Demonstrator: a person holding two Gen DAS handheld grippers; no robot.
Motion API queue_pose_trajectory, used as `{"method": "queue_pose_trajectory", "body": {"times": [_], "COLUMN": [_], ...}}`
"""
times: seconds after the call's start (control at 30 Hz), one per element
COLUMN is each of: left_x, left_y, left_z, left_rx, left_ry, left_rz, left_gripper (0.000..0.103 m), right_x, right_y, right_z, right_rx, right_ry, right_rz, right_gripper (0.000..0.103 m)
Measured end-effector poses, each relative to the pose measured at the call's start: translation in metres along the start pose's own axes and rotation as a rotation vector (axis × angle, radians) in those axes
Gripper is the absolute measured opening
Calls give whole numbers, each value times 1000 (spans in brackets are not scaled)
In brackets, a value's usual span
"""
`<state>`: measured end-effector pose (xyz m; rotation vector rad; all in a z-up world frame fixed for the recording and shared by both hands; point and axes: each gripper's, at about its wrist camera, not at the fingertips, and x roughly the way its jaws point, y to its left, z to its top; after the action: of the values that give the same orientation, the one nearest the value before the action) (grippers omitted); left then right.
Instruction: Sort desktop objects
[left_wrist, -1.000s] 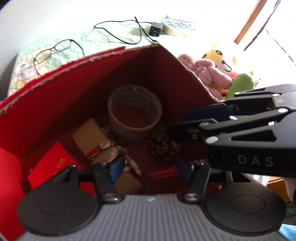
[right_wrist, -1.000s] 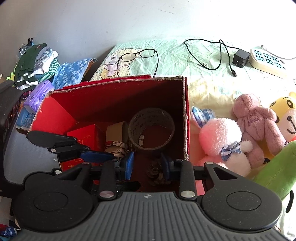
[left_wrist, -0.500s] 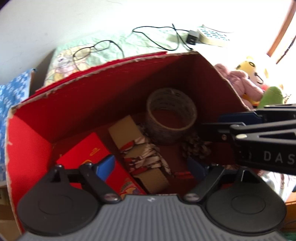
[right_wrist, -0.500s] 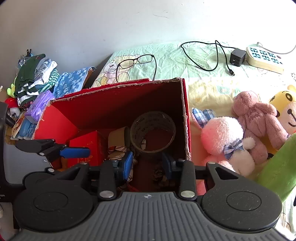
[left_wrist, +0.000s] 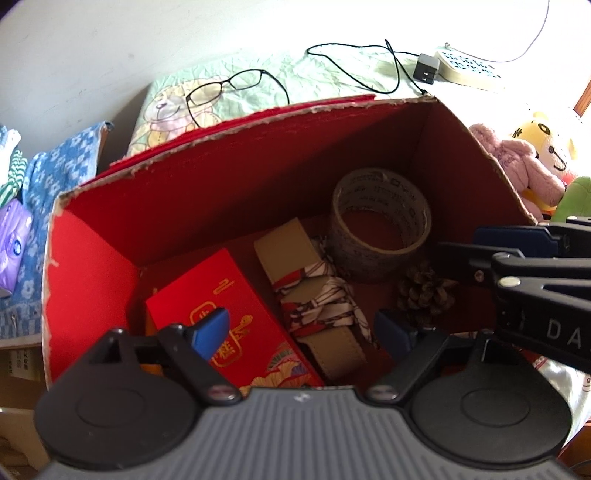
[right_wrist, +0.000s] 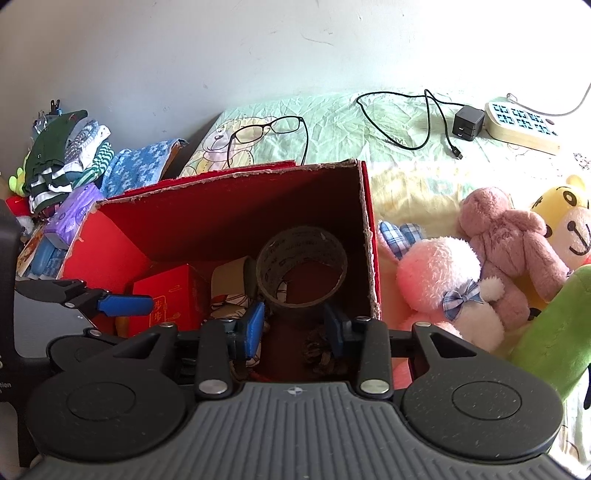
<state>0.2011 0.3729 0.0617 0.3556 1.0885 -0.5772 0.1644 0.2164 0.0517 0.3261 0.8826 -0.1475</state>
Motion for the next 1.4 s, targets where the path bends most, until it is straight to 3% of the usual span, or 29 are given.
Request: {"method": "queue_pose_trajectory", "body": {"times": [0.2,0.37,0.57,0.8,1.0,1.4], "left_x": [0,-7,-20,-27,-31,-31], "left_y": [-1,0,-4,-5,-1,18], "left_z": [-1,-3,-6,-7,-13,-22], "left_rx": [-3,-10,8,7,-10,-98], "left_ry": [7,-33,-101,-109,-122,-28], "left_rz": [18,-10,-49,-64,11,144], "left_gripper": [80,75,94,95,95,98], "right_x": [-1,-1,-3,-7,-13,-18], "right_y": [2,5,4,2,-3,6], "right_z": [-1,-3,-3,-6,-8,-16], "right_rx": [7,-4,25,43,75,26], "right_ry": [-14,-19,-14,-21,-32,-27], "right_rz": [-10,5,43,40,45,0], "right_gripper": [38,46,52,50,50,50]}}
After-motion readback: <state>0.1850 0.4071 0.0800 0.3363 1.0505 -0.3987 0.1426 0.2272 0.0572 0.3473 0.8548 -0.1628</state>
